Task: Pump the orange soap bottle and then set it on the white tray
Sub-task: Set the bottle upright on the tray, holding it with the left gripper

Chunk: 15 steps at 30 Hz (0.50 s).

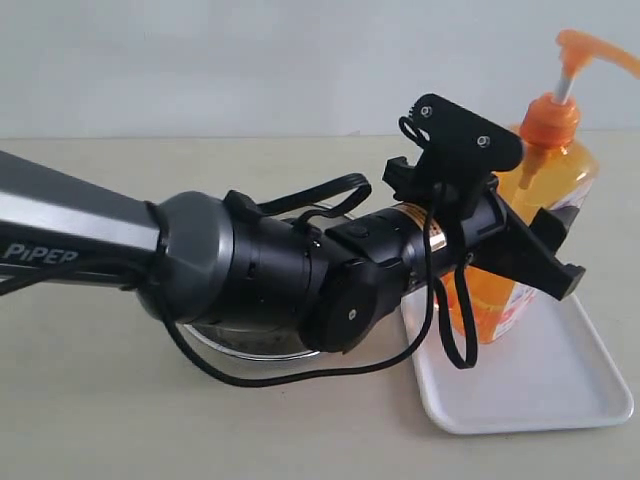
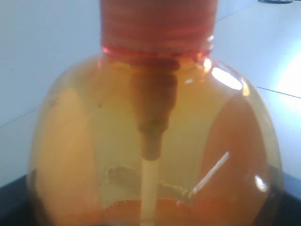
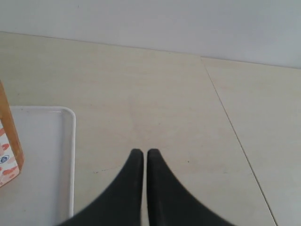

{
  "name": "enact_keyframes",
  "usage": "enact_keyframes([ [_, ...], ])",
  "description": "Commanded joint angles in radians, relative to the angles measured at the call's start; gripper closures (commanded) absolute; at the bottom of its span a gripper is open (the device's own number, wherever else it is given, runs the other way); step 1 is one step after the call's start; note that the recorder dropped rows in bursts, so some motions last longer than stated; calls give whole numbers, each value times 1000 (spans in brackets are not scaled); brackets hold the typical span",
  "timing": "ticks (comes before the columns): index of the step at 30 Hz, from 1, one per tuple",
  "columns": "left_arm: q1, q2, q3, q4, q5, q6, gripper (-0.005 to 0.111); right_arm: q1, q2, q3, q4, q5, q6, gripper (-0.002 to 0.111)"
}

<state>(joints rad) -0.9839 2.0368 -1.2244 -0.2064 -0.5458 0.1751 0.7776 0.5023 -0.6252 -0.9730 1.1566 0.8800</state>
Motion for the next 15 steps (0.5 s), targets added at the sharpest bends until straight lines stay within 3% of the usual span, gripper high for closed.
enact_keyframes([
  [1,-3,-23,-18,12,-81,-7,102,0,-2,7,-2,-6,-6,109],
  [15,-3,11,-18,16,-83,-7,102,0,-2,7,-2,-6,-10,109],
])
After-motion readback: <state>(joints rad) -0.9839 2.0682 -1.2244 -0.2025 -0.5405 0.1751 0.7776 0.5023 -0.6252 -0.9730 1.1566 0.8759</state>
